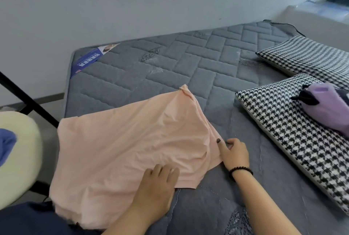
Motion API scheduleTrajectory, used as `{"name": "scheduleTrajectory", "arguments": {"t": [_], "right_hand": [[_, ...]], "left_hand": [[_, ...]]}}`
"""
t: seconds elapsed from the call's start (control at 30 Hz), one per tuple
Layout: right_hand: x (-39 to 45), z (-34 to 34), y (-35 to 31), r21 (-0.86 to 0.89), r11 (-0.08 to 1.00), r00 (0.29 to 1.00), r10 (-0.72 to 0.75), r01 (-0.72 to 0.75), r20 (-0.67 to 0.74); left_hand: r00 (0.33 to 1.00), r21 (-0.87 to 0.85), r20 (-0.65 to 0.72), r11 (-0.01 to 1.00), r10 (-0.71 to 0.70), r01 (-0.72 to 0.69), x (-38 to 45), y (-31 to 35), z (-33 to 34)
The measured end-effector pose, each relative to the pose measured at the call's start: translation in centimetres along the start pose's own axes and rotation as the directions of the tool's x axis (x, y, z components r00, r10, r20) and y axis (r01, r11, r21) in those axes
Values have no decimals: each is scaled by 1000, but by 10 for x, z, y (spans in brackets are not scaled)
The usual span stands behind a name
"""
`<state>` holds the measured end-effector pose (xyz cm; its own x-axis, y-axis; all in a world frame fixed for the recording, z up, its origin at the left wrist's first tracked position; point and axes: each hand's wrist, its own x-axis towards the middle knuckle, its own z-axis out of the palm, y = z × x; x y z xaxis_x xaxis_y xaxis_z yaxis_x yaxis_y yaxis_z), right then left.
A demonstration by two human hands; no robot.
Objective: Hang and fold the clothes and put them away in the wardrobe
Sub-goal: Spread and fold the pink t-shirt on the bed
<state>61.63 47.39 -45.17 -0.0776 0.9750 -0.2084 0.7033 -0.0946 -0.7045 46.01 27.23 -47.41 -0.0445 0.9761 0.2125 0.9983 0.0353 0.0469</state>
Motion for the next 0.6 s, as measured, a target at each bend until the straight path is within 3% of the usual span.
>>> {"name": "scheduleTrajectory", "arguments": {"t": [0.13,0.33,0.47,0.53,0.6], "right_hand": [[2,-3,-1,-82,996,993,-11,21,119],[18,-53,22,-7,998,998,63,-63,26],[15,-60,30,-235,969,984,112,-77,141],[16,-55,17,-365,931,994,46,-6,99],[21,-44,0,-406,904,990,-140,131,6]], "left_hand": [[999,36,-10,999,31,-31,16,9,3],[998,-17,-46,999,44,-45,25,9,4],[996,-70,-18,993,91,-92,13,10,10],[995,-95,5,990,103,-102,14,11,9],[995,-121,8,988,99,-98,19,13,6]]}}
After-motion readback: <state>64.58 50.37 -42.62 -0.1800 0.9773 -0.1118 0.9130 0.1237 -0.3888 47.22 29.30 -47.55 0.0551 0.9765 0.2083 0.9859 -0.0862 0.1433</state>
